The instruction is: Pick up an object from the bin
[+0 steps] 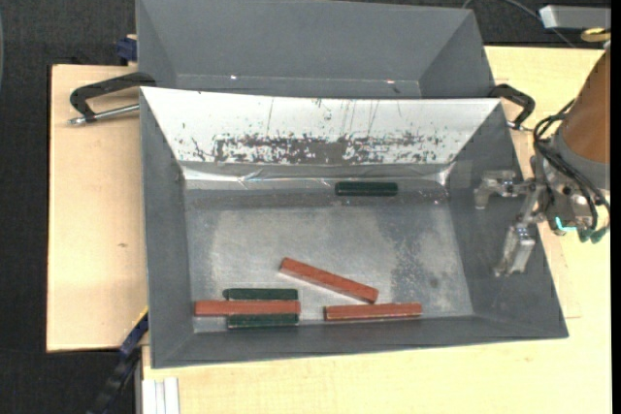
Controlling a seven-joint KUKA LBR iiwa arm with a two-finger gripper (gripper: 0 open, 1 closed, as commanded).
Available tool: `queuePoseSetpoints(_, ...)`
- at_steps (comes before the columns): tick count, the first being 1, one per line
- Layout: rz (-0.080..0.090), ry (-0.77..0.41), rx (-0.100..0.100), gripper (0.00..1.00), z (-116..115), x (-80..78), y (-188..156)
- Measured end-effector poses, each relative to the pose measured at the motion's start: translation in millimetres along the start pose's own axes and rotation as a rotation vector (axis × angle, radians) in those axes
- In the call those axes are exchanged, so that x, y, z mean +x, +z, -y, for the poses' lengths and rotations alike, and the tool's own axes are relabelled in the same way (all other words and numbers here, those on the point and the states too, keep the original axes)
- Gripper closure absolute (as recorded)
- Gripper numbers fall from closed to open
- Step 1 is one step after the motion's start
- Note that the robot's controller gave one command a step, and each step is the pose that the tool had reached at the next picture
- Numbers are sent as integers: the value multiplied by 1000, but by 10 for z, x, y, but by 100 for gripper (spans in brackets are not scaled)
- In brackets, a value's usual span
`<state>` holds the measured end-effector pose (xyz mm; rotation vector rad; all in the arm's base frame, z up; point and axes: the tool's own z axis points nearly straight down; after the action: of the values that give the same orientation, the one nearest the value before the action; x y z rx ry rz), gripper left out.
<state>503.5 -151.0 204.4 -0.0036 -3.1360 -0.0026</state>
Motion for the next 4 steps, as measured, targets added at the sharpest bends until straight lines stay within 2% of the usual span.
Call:
queuePoseSetpoints(1, 8, -2, 2, 0, -7, -19, -38)
queuePoseSetpoints(2, 14, -27, 4, 0, -41, 1, 459)
queuePoseSetpoints(3, 7, -215, 2, 0, -95, -15, 966)
queuePoseSetpoints(4, 5, -357, 2, 0, -438, 0, 1104)
